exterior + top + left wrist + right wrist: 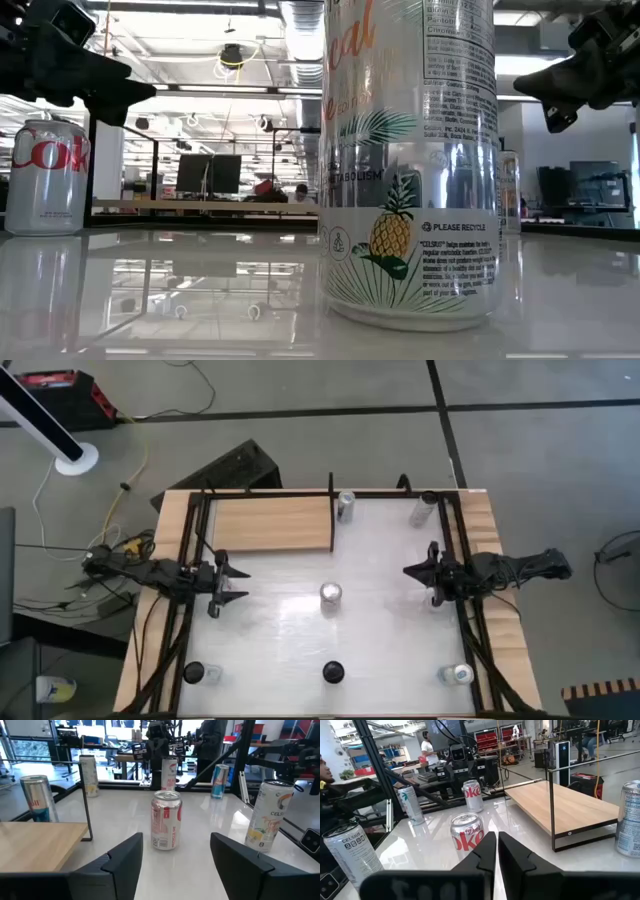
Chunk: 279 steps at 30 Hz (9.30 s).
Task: Place canned beverage on shelf
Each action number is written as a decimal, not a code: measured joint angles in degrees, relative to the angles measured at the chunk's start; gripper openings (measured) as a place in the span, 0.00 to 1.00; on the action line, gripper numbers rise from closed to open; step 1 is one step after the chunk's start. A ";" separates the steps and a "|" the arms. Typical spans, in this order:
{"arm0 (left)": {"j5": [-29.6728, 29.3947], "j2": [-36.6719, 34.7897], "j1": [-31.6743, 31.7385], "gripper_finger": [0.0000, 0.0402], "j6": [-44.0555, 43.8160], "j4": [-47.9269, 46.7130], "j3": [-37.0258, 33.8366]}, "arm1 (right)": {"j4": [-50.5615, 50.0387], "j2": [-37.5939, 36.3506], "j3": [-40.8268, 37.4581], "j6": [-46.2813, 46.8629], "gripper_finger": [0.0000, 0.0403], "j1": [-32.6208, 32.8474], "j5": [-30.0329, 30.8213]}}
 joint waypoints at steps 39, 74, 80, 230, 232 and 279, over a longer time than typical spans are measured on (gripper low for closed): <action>0.00 -0.02 0.02 0.55 0.00 0.00 0.02 | 0.02 0.00 0.00 0.02 0.12 0.01 0.00; 0.00 0.00 0.02 0.55 -0.02 0.02 0.01 | 0.00 0.00 0.00 0.02 0.12 0.02 -0.02; 1.88 -0.02 0.00 0.55 -8.62 0.08 0.00 | 0.02 0.00 0.00 0.02 0.12 0.02 -0.01; -10.09 4.20 0.00 0.55 -2.58 -26.87 23.93 | -20.20 93.66 71.12 -19.61 0.10 -0.35 -4.26; -10.08 4.20 0.00 0.55 -2.58 -26.89 23.93 | -21.38 93.66 71.47 -16.33 0.18 -0.64 -4.28; -9.98 4.22 0.02 0.55 -2.81 -26.91 23.93 | -19.01 94.82 64.63 -8.13 0.96 -3.85 -9.31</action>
